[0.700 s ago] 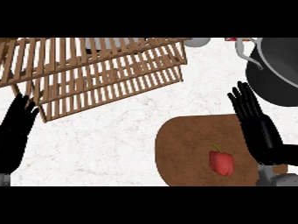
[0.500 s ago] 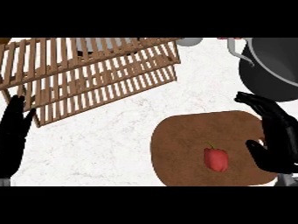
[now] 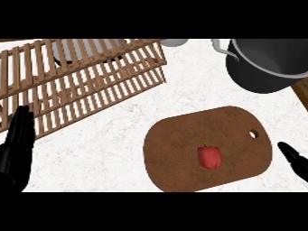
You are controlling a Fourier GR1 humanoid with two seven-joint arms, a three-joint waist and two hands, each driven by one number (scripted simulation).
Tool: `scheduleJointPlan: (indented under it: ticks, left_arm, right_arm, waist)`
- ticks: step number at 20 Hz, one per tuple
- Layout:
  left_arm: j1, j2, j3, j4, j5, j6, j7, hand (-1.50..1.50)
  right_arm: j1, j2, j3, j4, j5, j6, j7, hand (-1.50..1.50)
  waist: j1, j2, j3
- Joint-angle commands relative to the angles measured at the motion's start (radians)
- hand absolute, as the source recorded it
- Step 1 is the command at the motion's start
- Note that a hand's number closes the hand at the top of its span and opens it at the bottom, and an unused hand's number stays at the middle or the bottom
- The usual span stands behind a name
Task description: Pick the bell pepper from the cutting board and place it in the pot
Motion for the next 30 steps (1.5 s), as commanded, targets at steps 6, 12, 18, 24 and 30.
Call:
scheduleJointPlan:
  ticks: [6,12,18,24,30]
  left_arm:
    - [-0.086,-0.070,-0.095,0.046,-0.098,0.027,-0.077,0.00]
    - [-0.095,-0.081,-0.093,0.071,-0.089,0.006,-0.112,0.00]
    - [-0.122,-0.104,-0.143,0.093,-0.119,-0.002,-0.117,0.00]
    - [-0.146,-0.099,-0.120,0.115,-0.101,-0.029,-0.114,0.00]
    - [-0.187,-0.126,-0.125,0.148,-0.120,-0.014,-0.101,0.00]
  right_arm:
    - [0.516,0.217,0.233,-0.260,0.350,-0.238,-0.279,-1.50]
    - [0.799,0.244,0.244,-0.215,0.661,-0.259,-0.091,-1.50]
    - [0.964,0.403,0.303,-0.249,0.994,-0.210,0.115,-1.50]
    - [0.842,0.437,0.471,-0.238,1.302,-0.126,0.453,-1.50]
    - [0.657,0.439,0.552,-0.188,1.522,0.044,0.808,-1.50]
  waist:
    - [0.058,0.025,0.001]
    - [0.088,0.043,-0.006]
    - [0.132,0.052,-0.004]
    - [0.152,0.046,-0.001]
    - [0.147,0.043,0.000]
